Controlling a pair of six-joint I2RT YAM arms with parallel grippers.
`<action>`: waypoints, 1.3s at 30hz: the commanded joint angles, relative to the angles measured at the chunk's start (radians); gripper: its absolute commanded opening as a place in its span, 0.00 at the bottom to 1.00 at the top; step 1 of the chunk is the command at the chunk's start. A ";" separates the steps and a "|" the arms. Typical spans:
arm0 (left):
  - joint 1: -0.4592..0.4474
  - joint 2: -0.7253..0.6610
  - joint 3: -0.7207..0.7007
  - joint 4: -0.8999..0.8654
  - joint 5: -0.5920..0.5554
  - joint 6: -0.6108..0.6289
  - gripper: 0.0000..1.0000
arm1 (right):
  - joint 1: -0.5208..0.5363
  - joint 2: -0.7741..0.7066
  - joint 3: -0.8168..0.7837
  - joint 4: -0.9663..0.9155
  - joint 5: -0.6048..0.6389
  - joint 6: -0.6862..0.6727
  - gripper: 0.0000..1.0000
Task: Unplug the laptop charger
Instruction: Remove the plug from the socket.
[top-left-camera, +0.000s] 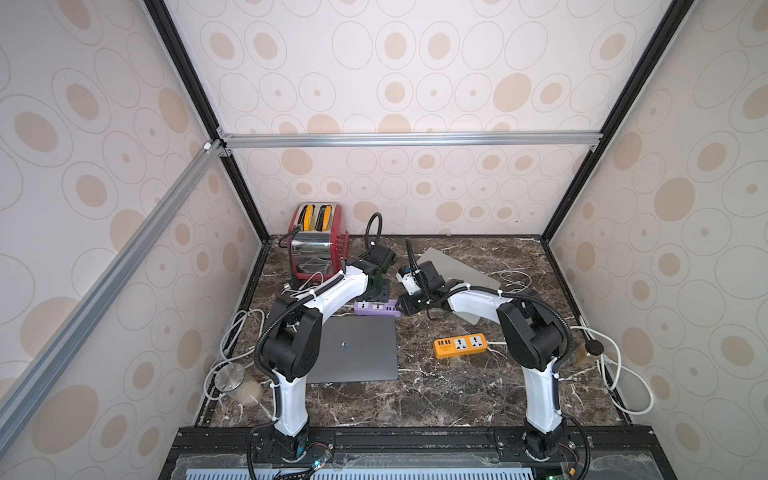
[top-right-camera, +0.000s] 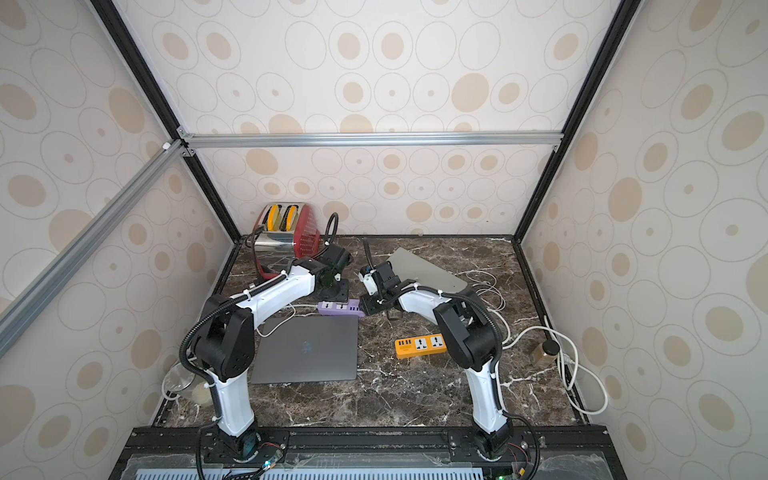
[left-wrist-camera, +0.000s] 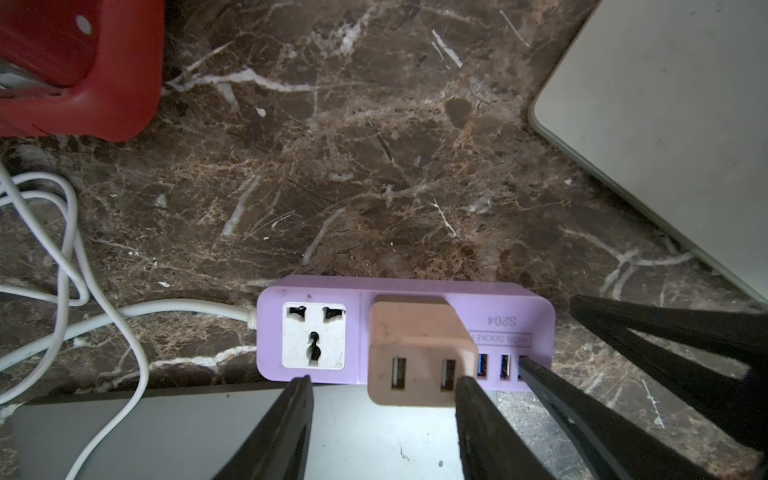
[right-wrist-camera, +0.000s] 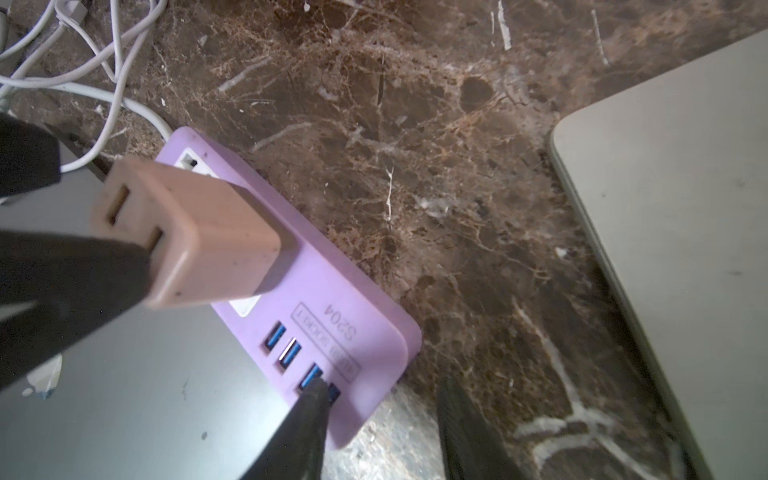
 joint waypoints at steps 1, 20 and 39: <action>-0.007 0.019 0.014 -0.020 -0.015 -0.021 0.57 | 0.004 0.023 0.024 0.004 -0.004 0.026 0.44; -0.028 0.030 0.045 -0.036 -0.023 -0.006 0.61 | 0.003 0.052 0.031 -0.015 0.009 0.033 0.41; -0.028 0.110 0.018 -0.006 -0.027 -0.023 0.53 | 0.004 0.046 0.023 -0.030 0.007 0.023 0.39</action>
